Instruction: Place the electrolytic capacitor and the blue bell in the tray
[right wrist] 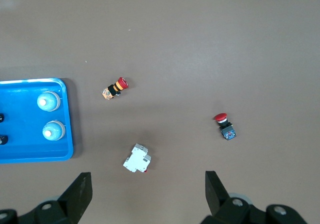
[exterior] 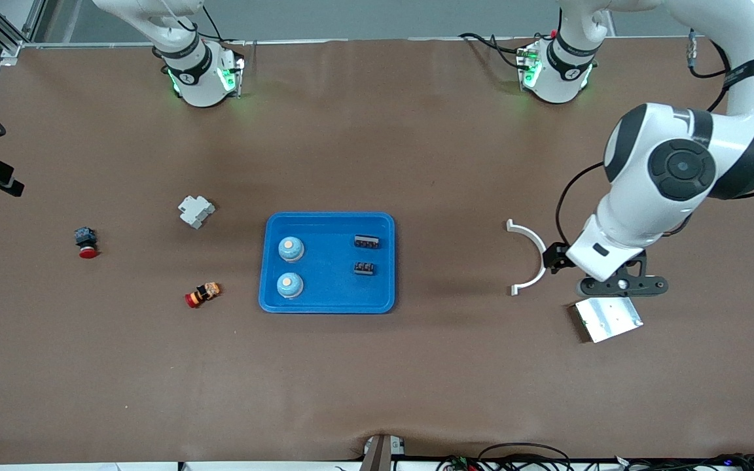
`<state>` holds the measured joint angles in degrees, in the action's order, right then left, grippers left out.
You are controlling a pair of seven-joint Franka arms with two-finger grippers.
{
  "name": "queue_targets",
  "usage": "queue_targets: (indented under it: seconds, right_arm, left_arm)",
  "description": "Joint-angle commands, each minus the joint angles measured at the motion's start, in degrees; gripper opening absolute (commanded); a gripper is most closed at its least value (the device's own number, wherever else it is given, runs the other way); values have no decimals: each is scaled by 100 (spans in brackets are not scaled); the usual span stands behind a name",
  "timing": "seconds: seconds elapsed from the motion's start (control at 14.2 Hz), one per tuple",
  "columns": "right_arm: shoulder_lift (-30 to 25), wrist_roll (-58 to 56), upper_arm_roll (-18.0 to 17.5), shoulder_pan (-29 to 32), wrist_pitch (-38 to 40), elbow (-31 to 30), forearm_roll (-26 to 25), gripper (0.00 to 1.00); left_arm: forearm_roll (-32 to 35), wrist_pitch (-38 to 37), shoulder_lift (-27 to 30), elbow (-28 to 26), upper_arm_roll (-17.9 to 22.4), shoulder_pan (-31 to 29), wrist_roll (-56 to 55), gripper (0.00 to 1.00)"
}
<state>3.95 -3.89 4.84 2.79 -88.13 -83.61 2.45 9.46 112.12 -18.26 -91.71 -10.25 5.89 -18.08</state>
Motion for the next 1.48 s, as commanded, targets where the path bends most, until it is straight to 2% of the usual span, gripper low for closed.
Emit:
queue_targets:
  seconds: [0.0,0.49,0.77,0.99,1.27,1.41]
  right_arm:
    - [-17,20,-36,64,41,12,71,100]
    - [-17,20,-36,64,41,20,71,100]
    - [-17,20,-36,55,41,12,71,100]
    - [-17,20,-36,55,41,12,71,100]
    - [-17,20,-36,55,41,20,71,100]
    - [-17,20,-36,55,41,20,71,100]
  left_arm:
    - [-58,-41,305,-286,-65,-263,268,100]
    - [-269,-41,639,-294,-48,-457,498,100]
    - [-269,-41,1103,-697,57,-352,595,100]
    - [-330,-41,1464,-988,373,-124,665,100]
    - [-541,-129,1763,-1278,365,-333,1024,100]
    - [-883,-129,1808,-1314,383,-378,1227,100]
